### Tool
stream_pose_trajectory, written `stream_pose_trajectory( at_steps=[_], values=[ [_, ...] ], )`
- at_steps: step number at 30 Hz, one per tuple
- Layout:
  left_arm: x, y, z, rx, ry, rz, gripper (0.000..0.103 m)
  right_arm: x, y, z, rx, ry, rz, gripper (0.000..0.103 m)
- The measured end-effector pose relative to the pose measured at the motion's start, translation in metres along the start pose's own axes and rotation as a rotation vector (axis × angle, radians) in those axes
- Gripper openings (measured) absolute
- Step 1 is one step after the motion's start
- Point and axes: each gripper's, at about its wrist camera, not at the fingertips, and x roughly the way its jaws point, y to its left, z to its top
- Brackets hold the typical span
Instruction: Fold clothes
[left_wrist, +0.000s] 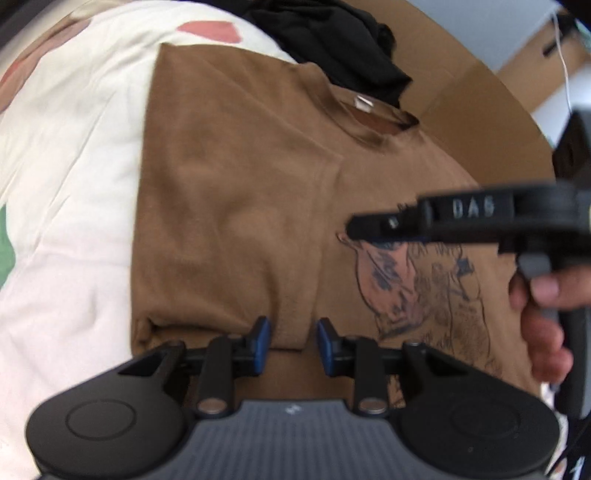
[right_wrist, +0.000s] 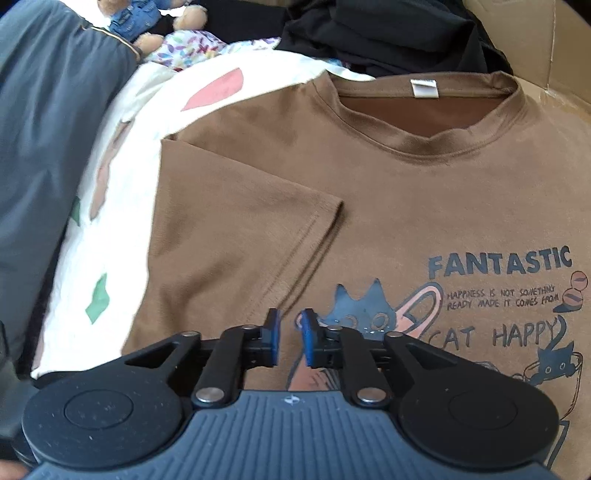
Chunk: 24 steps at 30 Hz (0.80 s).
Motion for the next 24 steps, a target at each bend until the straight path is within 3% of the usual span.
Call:
stream_pose_trajectory(
  at_steps=[6, 11, 18, 24],
  values=[
    [-0.010, -0.002, -0.010, -0.013, 0.003, -0.033, 0.026, -0.006, 0.004, -0.006, -0.044, -0.009, 0.029, 0.031],
    [-0.036, -0.005, -0.001, 0.065, -0.022, -0.039, 0.026, -0.006, 0.012, -0.011, -0.085, -0.007, 0.054, 0.031],
    [-0.062, 0.037, 0.024, -0.063, -0.178, 0.082, 0.026, -0.005, 0.018, -0.008, -0.070, -0.045, 0.073, 0.032],
    [-0.048, 0.056, 0.015, -0.122, -0.169, 0.070, 0.021, 0.007, 0.032, -0.015, -0.126, -0.073, 0.071, 0.032]
  ],
)
